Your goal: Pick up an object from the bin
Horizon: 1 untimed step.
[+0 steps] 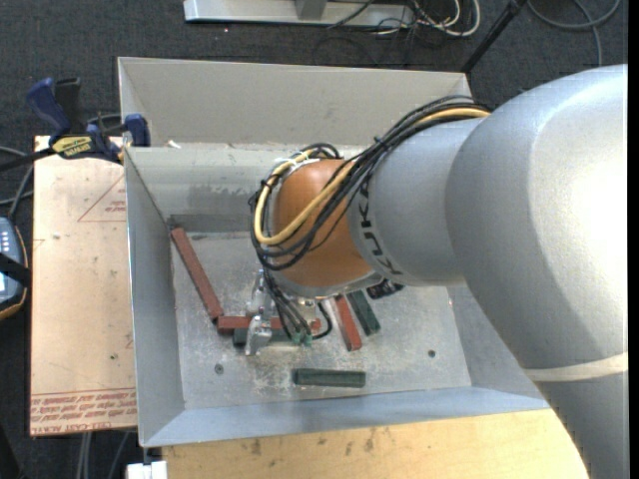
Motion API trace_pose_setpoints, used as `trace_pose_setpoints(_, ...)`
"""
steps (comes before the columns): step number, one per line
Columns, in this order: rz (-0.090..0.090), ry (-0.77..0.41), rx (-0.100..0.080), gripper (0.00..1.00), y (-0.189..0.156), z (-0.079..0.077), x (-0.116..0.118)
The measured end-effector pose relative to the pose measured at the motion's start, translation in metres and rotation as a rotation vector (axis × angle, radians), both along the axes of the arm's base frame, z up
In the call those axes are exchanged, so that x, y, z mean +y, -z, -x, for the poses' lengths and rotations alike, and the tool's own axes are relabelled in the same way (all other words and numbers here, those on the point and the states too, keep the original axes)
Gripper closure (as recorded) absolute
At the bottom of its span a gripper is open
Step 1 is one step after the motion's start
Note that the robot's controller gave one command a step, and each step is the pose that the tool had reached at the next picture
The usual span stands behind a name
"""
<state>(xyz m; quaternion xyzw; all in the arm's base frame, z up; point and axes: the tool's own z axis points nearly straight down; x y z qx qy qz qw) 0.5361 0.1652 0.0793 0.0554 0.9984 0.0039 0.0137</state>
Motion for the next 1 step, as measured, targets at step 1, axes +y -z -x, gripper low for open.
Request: trace_pose_setpoints(1, 0.006, -0.051, 0.026, 1.0, -0.123, -0.0009, -0.0143)
